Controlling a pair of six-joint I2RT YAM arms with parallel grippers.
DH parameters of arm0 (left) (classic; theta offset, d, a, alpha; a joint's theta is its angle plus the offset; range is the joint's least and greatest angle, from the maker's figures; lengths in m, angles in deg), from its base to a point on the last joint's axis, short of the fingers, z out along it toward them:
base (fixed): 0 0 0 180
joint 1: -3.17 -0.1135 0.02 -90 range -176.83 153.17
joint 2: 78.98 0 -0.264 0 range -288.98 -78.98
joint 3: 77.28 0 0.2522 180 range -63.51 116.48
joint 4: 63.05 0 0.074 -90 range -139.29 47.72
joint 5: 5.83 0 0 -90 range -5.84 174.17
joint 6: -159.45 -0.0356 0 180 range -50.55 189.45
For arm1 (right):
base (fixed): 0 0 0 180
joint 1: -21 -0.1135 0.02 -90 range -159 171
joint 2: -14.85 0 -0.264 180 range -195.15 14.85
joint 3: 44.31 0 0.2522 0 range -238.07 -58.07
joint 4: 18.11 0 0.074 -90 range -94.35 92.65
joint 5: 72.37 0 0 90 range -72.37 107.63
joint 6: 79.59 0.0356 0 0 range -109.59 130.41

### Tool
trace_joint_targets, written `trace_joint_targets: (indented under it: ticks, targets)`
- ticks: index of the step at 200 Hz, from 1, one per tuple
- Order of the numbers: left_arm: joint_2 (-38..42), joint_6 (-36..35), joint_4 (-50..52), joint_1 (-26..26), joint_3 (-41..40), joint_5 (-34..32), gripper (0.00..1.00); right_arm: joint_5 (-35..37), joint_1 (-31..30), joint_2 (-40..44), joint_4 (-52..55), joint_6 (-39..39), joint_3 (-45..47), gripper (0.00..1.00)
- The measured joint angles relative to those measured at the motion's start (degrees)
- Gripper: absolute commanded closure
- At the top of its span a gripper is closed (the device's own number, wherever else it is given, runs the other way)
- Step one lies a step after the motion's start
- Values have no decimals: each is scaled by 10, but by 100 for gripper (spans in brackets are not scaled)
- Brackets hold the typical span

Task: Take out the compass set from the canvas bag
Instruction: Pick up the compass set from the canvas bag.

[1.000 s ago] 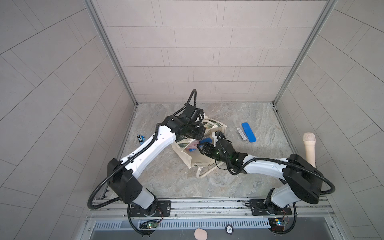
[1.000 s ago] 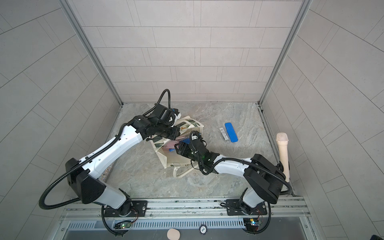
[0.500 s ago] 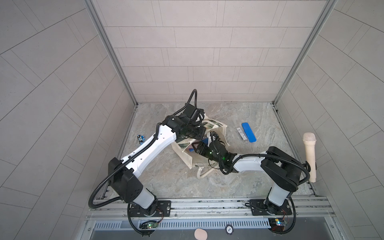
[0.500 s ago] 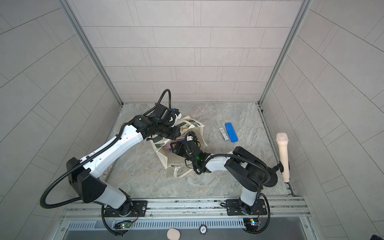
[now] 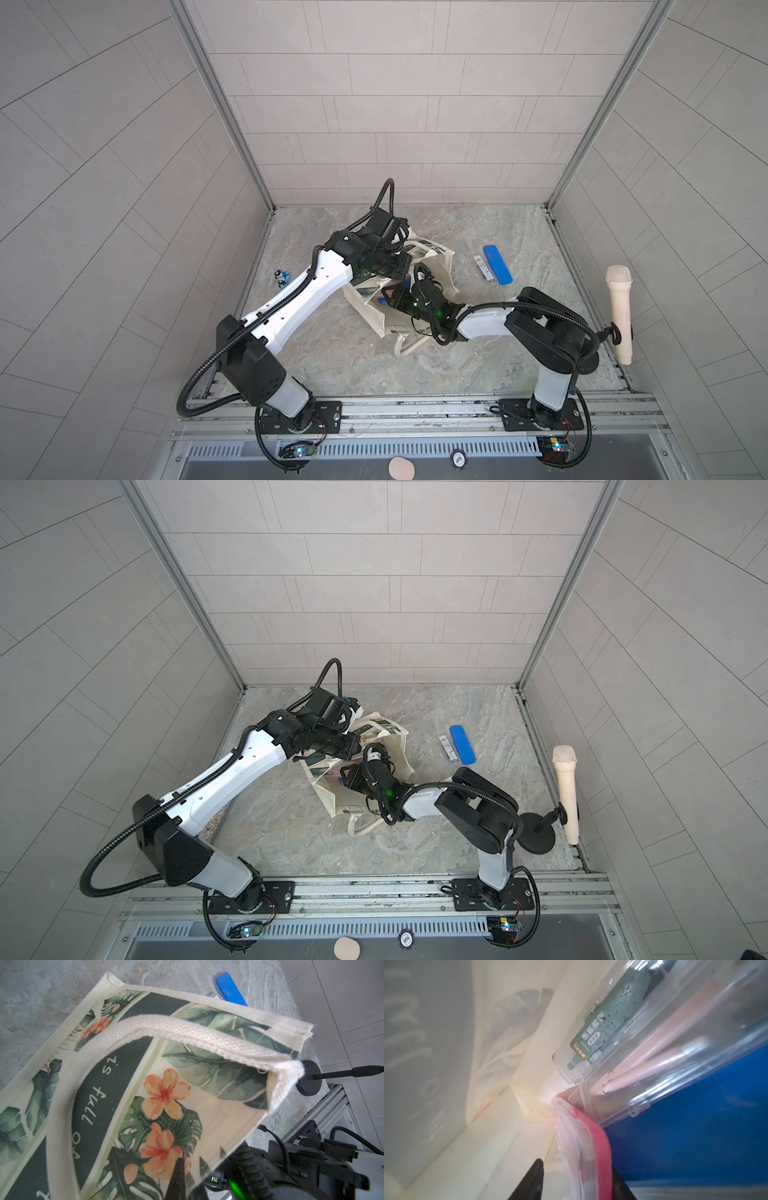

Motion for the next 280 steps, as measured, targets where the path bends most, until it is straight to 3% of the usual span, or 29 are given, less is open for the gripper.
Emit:
trace_joint_targets:
  ticks: [24,38,71,88,174,228,280]
  targets:
    - [0,0,1,0,0,0,100,-10,0,0,0,-3,-3,59]
    - [0,0,1,0,0,0,100,-15,0,0,2,-8,-5,69]
    - [0,0,1,0,0,-1,100,-22,0,2,20,-24,-12,70]
    - [0,0,1,0,0,-1,100,-25,0,5,30,-30,-12,76]
    - [0,0,2,-1,1,-2,100,-33,0,62,74,-61,-3,80]
    - [0,0,4,-1,2,-4,100,-30,0,237,178,-103,66,80]
    - [0,0,6,-1,2,-7,100,17,2,526,403,-186,84,82]
